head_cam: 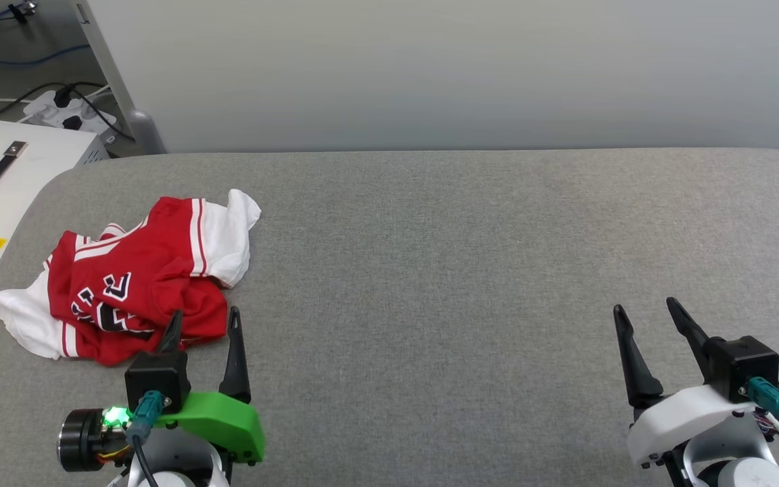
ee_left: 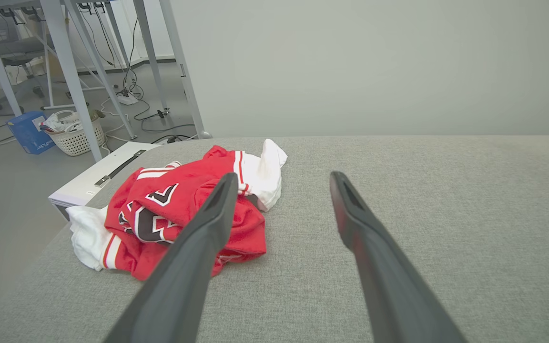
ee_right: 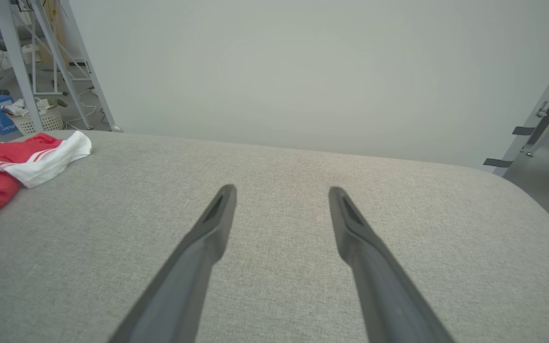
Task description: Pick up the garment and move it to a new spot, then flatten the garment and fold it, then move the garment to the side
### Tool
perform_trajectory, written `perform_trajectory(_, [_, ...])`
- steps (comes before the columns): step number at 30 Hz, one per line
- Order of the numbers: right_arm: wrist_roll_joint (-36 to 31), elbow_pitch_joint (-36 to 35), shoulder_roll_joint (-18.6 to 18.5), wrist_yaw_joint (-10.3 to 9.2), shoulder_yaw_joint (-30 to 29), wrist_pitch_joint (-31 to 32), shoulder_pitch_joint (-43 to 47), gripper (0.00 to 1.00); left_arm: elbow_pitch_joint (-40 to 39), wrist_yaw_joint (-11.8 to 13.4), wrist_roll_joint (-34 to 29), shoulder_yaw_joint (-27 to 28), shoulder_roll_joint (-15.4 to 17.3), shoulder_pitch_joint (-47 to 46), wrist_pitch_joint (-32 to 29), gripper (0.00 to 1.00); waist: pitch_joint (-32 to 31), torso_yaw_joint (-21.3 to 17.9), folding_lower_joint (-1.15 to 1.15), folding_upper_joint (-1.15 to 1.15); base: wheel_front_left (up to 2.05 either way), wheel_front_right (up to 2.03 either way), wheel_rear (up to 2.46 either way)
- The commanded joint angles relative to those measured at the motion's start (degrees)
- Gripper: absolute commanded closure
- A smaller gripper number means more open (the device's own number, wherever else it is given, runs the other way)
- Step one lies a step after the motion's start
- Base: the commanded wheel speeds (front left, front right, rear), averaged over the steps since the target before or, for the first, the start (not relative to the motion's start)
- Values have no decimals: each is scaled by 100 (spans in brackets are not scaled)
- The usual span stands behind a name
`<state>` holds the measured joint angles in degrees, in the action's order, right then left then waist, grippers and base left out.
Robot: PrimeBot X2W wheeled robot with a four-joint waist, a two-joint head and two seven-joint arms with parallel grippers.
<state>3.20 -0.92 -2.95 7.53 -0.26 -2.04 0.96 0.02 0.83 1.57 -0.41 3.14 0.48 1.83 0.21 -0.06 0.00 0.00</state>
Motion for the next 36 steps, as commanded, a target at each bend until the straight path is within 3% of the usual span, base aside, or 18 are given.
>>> perform_trajectory(1, [92, -59, 1, -1, -24, -61, -59, 0, -24, 43, 30, -13, -4, -51, 64, 0, 1, 0, 0, 0, 0, 0, 0])
perform_trajectory(36, [506, -86, 3, -2, -90, -471, 7, 0, 54, 84, 251, -147, -12, -48, 479, 0, 12, 4, 0, 0, 0, 0, 0])
